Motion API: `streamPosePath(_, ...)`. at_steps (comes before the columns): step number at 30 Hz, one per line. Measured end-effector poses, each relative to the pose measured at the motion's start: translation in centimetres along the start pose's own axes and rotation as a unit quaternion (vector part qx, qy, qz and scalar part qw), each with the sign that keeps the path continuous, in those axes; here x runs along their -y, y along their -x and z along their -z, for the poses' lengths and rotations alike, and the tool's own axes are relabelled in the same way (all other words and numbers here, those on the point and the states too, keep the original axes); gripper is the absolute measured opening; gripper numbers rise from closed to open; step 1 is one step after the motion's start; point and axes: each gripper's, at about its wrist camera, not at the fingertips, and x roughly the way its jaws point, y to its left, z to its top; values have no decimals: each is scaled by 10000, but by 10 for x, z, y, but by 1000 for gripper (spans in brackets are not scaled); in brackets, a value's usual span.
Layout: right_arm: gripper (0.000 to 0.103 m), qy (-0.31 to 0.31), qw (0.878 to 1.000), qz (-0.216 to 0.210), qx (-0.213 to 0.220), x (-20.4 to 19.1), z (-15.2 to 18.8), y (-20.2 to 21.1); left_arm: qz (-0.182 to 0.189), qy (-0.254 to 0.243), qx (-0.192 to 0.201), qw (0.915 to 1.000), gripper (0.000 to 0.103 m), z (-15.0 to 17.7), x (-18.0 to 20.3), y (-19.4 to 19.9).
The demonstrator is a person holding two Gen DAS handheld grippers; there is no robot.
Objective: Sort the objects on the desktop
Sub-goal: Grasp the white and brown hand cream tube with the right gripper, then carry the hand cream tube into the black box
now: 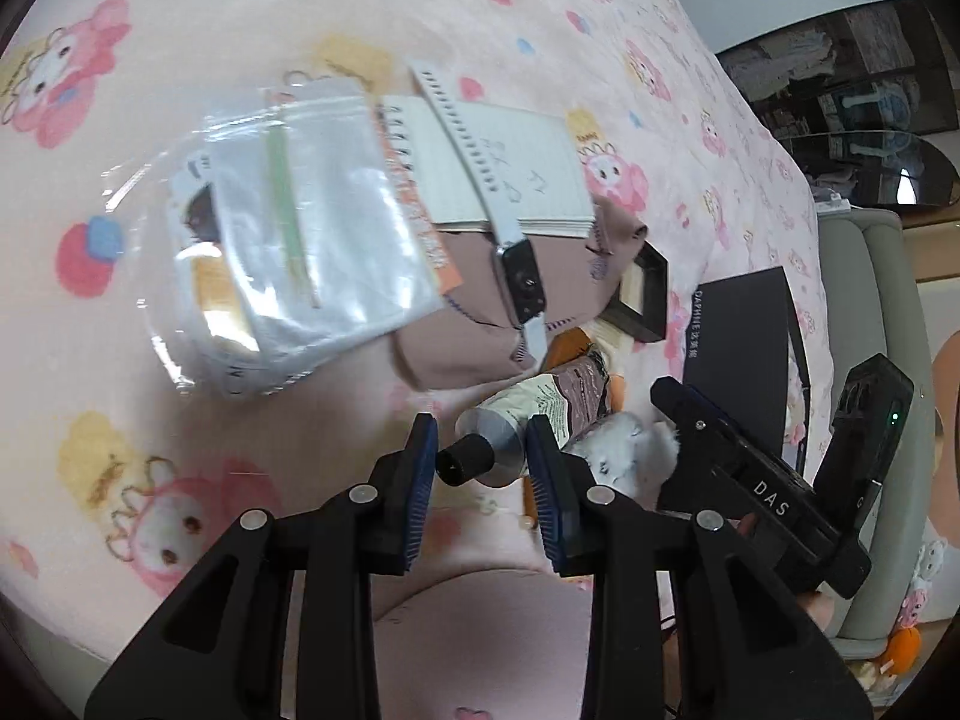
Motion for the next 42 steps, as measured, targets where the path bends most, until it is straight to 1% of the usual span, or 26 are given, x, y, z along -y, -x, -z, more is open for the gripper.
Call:
streamPosePath(2, 51, -1, 9999, -100, -132, 0, -2, -8, 92, 122, 19, 9999, 31, -1, -11, 3)
streamPosePath(5, 53, -4, 9988, -344, -337, -1, -3, -22, -52, 196, 72, 9998, 32, -3, -17, -1)
streamPosePath(7, 53, 38, 9984, -354, -445, -2, -5, -30, 167, 156, 33, 9997, 41, -1, -15, -4)
streamPosePath(8, 54, 57, 9980, -396, -486, -2, -6, -34, 270, 169, 24, 9995, 43, -2, -15, -7)
streamPosePath(9, 58, 49, 9975, -490, -500, -2, -7, -36, 295, 168, 38, 9994, 45, -3, -14, -8)
streamPosePath(10, 60, 37, 9966, -619, -539, -3, -8, -39, 214, 185, 46, 9996, 45, -3, -14, -10)
streamPosePath(12, 69, 112, 9933, -913, -700, -9, -9, -48, -50, 196, 99, 9997, 45, -4, -15, -13)
streamPosePath(13, 70, 264, 9935, -858, -697, -14, -8, -50, -182, 240, 140, 9994, 45, -3, -17, -13)
streamPosePath(14, 70, 372, 9940, -785, -662, -18, -9, -50, -275, 316, 184, 9990, 45, -2, -21, -12)
streamPosePath(17, 69, 445, 9941, -813, -568, -23, -9, -42, -133, 536, 241, 9982, 45, 5, -33, -7)
streamPosePath(19, 68, 497, 9947, -853, -295, -26, -9, -27, 12, 558, 234, 9982, 45, 8, -35, -7)
streamPosePath(20, 69, 574, 9956, -732, -84, -29, -9, -18, 66, 534, 195, 9984, 45, 8, -35, -8)
streamPosePath(21, 69, 717, 9952, -653, 96, -33, -9, -11, 57, 541, 174, 9984, 45, 8, -35, -11)
streamPosePath(22, 69, 876, 9935, -708, 139, -39, -11, -10, 26, 581, 158, 9982, 45, 7, -37, -15)
streamPosePath(23, 68, 1012, 9909, -892, -16, -43, -13, -15, 14, 601, 141, 9981, 45, 6, -37, -18)
streamPosePath(25, 68, 1007, 9866, -1177, -505, -48, -15, -36, 32, 582, 139, 9982, 47, 5, -39, -23)
streamPosePath(26, 68, 941, 9862, -1154, -722, -48, -16, -48, 39, 557, 136, 9983, 48, 5, -39, -26)
streamPosePath(27, 69, 892, 9875, -1038, -781, -49, -12, -55, 90, 636, 69, 9979, 48, 5, -43, -30)
streamPosePath(28, 69, 857, 9879, -1032, -782, -48, -11, -60, 194, 747, 59, 9970, 46, 5, -46, -31)
streamPosePath(29, 69, 790, 9881, -1074, -762, -46, -9, -62, 251, 758, 99, 9968, 46, 5, -47, -29)
streamPosePath(30, 60, 733, 9880, -1142, -732, -45, -7, -61, 275, 726, 98, 9969, 46, 5, -46, -29)
streamPosePath(31, 49, 732, 9861, -1304, -718, -47, -6, -58, 204, 679, 123, 9974, 46, 5, -42, -26)
streamPosePath(32, 47, 800, 9833, -1453, -750, -51, -4, -54, 137, 594, 162, 9980, 46, 8, -39, -23)
streamPosePath(35, 46, 1070, 9831, -1379, -558, -60, -1, -37, 139, 364, 277, 9989, 46, 15, -23, -15)
streamPosePath(40, 43, 954, 9827, -1556, -327, -49, 1, -3, 241, 141, 512, 9983, 46, 29, -2, 5)
streamPosePath(42, 43, 988, 9830, -1530, -225, -46, 9, 13, 293, 2, 570, 9979, 46, 35, 12, 13)
